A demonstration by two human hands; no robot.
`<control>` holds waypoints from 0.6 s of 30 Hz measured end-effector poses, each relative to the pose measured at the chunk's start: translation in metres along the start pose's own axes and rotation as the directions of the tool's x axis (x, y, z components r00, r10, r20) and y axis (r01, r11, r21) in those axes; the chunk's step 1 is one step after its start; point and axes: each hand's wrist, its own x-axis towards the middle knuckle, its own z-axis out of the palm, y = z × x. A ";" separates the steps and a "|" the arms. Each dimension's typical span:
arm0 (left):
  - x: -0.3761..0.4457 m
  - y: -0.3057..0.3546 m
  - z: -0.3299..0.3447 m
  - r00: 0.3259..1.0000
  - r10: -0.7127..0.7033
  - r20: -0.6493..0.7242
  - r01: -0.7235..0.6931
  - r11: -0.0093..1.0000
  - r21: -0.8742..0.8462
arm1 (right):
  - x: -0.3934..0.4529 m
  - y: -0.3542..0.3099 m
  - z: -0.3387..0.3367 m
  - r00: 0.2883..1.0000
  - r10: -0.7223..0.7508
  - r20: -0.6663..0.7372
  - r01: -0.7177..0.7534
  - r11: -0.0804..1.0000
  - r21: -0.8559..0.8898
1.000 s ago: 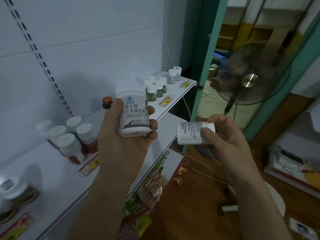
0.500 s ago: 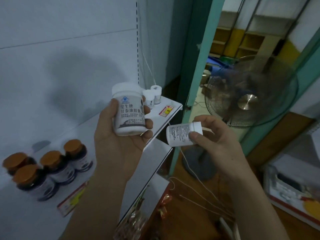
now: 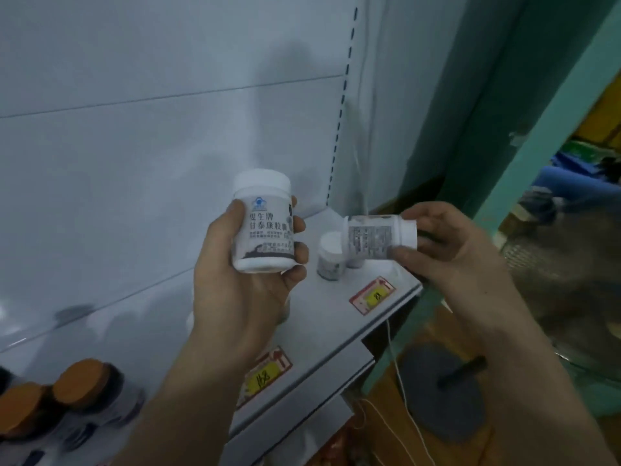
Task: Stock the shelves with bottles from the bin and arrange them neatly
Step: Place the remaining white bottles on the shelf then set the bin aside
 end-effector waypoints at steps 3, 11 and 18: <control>0.016 -0.008 0.005 0.996 0.075 -0.042 -0.074 0.997 0.015 | 0.056 -0.001 -0.016 0.986 -0.039 0.165 0.052 0.996 -0.072; 0.047 -0.039 0.034 0.946 0.244 -0.215 -0.243 0.969 0.035 | 0.205 -0.009 0.000 0.675 -0.110 0.730 0.449 0.846 -0.288; 0.041 -0.069 0.044 0.863 0.372 -0.343 -0.372 0.926 0.070 | 0.247 0.031 0.069 0.185 0.122 0.975 0.904 0.369 -0.217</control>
